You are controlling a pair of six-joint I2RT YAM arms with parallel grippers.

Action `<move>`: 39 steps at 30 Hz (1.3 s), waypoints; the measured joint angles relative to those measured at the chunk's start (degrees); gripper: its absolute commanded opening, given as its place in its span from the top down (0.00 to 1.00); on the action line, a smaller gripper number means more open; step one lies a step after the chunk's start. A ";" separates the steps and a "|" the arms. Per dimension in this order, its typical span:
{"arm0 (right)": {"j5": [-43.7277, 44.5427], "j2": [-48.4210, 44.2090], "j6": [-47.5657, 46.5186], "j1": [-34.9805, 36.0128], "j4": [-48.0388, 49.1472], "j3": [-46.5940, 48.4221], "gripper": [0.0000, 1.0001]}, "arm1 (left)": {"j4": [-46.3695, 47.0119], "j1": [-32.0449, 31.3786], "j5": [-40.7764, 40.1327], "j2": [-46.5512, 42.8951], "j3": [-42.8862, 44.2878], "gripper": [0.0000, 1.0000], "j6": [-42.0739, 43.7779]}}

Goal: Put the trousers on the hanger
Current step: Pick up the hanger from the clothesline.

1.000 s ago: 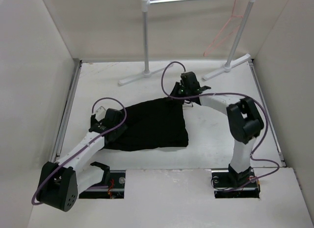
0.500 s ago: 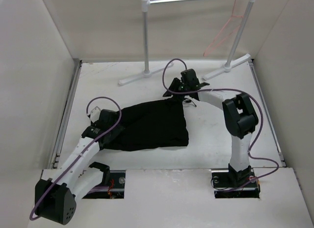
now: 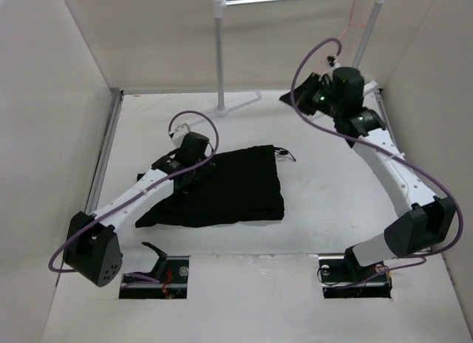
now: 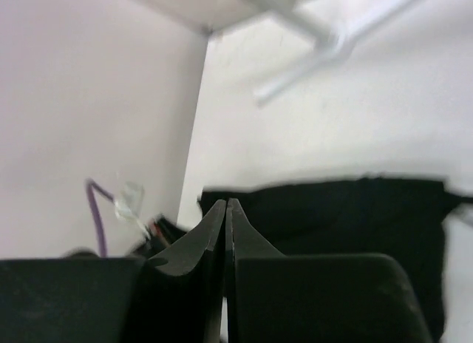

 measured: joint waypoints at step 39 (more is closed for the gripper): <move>-2.38 29.35 -8.09 -20.48 -10.60 41.83 0.91 | 7.32 -2.45 6.84 12.00 7.15 0.47 2.93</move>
